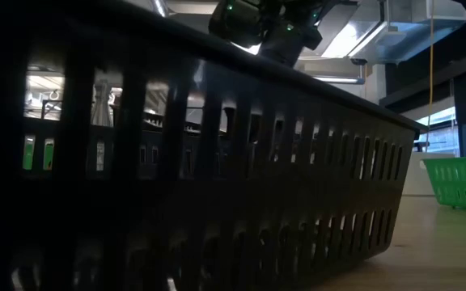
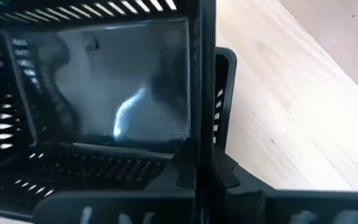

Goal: Stack baskets by color
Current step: Stack the top right black bin on the top left black bin, then stack the bottom left green bin on the top green bin

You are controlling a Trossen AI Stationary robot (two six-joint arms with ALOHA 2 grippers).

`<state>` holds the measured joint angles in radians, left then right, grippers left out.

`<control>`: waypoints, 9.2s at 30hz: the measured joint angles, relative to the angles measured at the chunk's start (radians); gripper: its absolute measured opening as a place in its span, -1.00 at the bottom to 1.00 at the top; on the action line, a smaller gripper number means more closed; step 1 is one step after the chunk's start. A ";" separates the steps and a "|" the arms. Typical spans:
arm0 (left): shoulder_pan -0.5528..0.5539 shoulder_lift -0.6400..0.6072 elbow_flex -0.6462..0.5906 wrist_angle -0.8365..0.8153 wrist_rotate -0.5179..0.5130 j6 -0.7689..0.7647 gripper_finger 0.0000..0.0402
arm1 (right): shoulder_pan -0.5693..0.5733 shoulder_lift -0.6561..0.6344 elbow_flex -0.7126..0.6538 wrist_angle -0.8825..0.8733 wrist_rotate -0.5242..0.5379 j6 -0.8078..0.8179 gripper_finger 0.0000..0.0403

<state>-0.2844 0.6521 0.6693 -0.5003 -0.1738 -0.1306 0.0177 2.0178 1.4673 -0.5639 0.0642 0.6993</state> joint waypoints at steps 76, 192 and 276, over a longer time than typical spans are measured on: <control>0.000 0.000 0.000 -0.041 -0.026 0.002 -1.00 | -0.046 0.071 0.194 -0.286 -0.200 0.007 -0.79; -0.104 0.572 0.568 -0.658 0.128 -0.721 -0.73 | 0.462 -0.007 0.396 -0.571 -0.084 -0.741 -0.79; -0.196 1.059 0.302 -0.631 0.101 -1.110 -0.95 | 0.461 -0.007 0.397 -0.591 -0.083 -0.730 -0.79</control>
<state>-0.4799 1.7111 0.9714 -1.1315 -0.0728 -1.2404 0.4786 2.0106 1.8648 -1.1549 -0.0185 -0.0310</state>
